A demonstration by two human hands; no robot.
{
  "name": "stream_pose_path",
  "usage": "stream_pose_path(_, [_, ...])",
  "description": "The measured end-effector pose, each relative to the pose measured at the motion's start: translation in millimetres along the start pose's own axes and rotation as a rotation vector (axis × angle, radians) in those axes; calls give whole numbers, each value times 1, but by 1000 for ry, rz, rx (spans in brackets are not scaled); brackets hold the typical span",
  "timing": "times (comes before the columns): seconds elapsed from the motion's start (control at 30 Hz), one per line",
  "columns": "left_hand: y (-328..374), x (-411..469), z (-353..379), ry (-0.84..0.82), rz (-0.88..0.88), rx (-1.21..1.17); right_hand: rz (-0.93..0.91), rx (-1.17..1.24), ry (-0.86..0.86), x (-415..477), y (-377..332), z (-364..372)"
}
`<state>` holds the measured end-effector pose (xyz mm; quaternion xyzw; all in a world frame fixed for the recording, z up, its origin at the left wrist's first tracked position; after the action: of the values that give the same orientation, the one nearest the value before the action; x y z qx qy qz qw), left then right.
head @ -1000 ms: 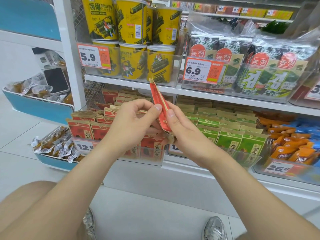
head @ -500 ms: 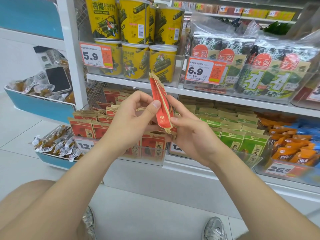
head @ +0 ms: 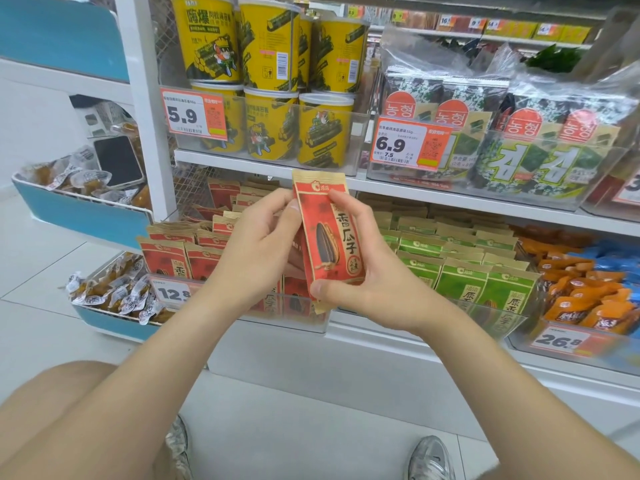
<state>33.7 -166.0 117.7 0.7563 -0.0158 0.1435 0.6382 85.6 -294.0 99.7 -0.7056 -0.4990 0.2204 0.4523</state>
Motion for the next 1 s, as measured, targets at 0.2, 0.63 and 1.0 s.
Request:
stream_pose_path(0.2, [-8,3,2,-51,-15,38,55,-104,305,-4,5,-18])
stream_pose_path(0.63, [-12,8,24,-81,4,-139,50,138,491,-4,19,-26])
stream_pose_path(1.0, [-9,10,20,-33,79,-140,34,401,509,-7,15,-27])
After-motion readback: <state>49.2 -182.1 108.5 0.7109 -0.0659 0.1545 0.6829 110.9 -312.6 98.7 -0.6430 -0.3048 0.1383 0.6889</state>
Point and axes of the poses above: each hand's wrist, its own x-axis towards the middle knuckle, its own z-axis out of the palm, y = z × x, the point moved 10 cm from there along x, towards the middle knuckle, and after that the axes turned 12 degrees about -y, right-handed, at the moved point
